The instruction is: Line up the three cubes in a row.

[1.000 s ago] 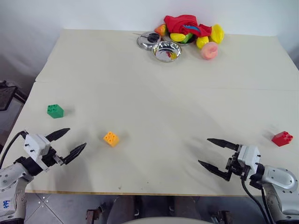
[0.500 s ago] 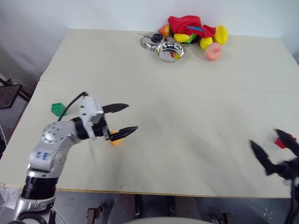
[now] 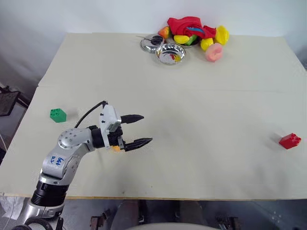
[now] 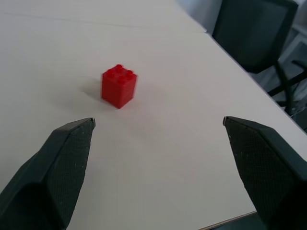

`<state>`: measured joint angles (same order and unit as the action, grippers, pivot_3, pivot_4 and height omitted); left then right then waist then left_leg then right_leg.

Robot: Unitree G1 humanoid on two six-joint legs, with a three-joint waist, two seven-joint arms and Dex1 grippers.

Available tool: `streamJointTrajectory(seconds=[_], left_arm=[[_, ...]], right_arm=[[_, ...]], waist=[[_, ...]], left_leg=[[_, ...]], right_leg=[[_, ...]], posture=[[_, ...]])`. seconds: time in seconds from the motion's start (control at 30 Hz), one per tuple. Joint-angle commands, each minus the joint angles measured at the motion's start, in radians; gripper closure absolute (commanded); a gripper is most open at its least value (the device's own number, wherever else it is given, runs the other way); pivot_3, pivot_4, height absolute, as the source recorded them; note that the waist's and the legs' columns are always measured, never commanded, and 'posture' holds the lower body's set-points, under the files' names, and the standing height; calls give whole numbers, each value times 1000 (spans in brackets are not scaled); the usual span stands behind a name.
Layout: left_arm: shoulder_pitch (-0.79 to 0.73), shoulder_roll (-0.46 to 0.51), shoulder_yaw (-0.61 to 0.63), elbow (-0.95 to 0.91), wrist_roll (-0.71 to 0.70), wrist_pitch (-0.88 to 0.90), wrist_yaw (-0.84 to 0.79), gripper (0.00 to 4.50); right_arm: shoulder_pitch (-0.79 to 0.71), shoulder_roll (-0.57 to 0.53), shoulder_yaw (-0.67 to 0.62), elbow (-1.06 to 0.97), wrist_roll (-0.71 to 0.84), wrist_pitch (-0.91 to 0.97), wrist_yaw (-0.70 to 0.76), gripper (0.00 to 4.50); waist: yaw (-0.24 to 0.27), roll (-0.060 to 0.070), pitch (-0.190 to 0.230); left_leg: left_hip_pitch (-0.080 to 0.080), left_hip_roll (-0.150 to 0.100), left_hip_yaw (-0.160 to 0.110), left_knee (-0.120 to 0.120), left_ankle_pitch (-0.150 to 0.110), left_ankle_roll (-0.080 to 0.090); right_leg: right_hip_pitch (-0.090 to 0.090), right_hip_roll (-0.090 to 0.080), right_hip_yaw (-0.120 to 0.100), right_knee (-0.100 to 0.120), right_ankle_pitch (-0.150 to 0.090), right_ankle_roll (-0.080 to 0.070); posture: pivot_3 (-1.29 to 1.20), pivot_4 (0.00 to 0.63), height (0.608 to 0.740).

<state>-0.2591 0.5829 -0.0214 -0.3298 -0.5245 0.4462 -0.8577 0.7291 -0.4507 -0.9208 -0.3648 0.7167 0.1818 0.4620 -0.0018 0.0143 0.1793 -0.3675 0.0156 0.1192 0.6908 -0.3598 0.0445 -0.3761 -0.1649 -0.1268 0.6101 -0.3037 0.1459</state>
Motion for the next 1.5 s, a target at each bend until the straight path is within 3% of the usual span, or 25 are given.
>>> streamJointTrajectory(seconds=[0.03,0.2,0.33,0.53,0.8,0.9,1.2,1.5], left_arm=[[19,-13,5,-72,-12,9,27,25],[29,-22,-9,-73,23,-15,35,25],[31,-15,-2,-68,30,-24,28,25],[47,-8,4,-81,38,-25,34,25],[31,1,18,-93,40,-13,45,25],[28,3,20,-97,40,-9,47,0],[37,19,25,-127,37,3,65,0],[59,25,29,-132,47,-7,76,0]], right_arm=[[-20,-178,-64,-101,154,294,-134,0],[-167,-417,-99,-44,369,671,-337,0],[-386,-539,-25,76,481,905,-508,0],[-632,-569,86,274,444,1073,-637,0],[-809,-520,199,401,306,1103,-598,0],[-830,-491,223,419,242,1077,-576,576],[-857,-443,226,430,129,1024,-473,3563],[-791,-469,274,399,9,935,-296,3563]], waist=[[-3,0,0],[8,0,0],[19,-1,0],[28,-1,0],[26,-1,0],[27,-1,0],[25,-1,0],[25,-1,0]], left_leg=[[0,0,1,0,0,1],[-1,1,-3,0,1,0],[-2,0,-3,0,1,1],[-6,-2,-4,1,1,2],[-6,-2,-2,1,1,3],[-6,-1,-2,1,1,3],[-6,-1,-2,1,2,2],[-6,-1,-2,1,2,2]], right_leg=[[0,0,2,-2,0,1],[-1,0,5,-2,-1,-2],[-1,0,4,-3,-1,-2],[-1,0,-7,-2,0,0],[-1,2,-7,-4,1,2],[-1,2,-7,-4,1,3],[-1,2,-6,-4,2,3],[-1,2,-6,-5,2,3]], posture=[[0,150,740],[0,150,740],[0,150,740],[0,150,740],[0,150,740],[0,150,740],[0,150,740],[0,150,740]])
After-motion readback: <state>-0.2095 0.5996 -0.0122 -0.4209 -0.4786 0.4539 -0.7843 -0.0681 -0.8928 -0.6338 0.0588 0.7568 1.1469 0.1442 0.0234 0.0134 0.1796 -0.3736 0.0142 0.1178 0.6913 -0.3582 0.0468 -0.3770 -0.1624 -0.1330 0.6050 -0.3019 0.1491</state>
